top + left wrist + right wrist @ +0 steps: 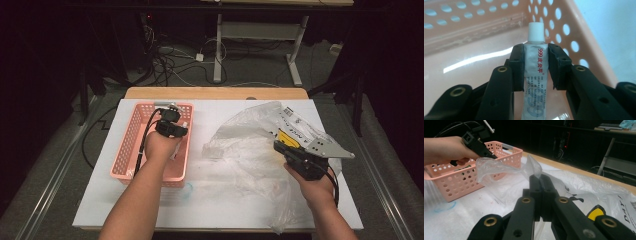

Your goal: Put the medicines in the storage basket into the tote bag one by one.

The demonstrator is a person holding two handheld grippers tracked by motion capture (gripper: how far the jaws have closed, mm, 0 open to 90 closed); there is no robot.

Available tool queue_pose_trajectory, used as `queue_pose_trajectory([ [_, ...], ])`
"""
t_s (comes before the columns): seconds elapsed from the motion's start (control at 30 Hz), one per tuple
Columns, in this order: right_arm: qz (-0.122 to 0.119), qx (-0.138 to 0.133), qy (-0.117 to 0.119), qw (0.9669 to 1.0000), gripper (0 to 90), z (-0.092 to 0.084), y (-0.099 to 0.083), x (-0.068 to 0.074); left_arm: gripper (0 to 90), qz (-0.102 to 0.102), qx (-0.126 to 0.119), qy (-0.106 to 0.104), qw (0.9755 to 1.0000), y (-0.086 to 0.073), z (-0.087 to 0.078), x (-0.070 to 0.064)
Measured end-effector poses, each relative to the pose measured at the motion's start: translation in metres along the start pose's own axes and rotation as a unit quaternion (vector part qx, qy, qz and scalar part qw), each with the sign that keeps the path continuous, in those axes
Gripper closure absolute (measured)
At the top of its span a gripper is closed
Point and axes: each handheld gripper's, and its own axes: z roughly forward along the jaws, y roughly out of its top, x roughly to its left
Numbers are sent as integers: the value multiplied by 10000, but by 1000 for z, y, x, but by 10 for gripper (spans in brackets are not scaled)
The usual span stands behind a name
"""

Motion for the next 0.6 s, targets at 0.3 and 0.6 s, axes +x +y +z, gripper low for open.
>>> queue_pose_trajectory([
  [0.3, 0, -13, -8, 10000, 900, -1, 1, 0, 665, 137, -658, -37, 9977, -9, -20, -3],
  [0.6, -20, -62, -30, 10000, 900, -3, 1, -1, 665, 252, -1078, -35, 9939, -20, -31, -5],
])
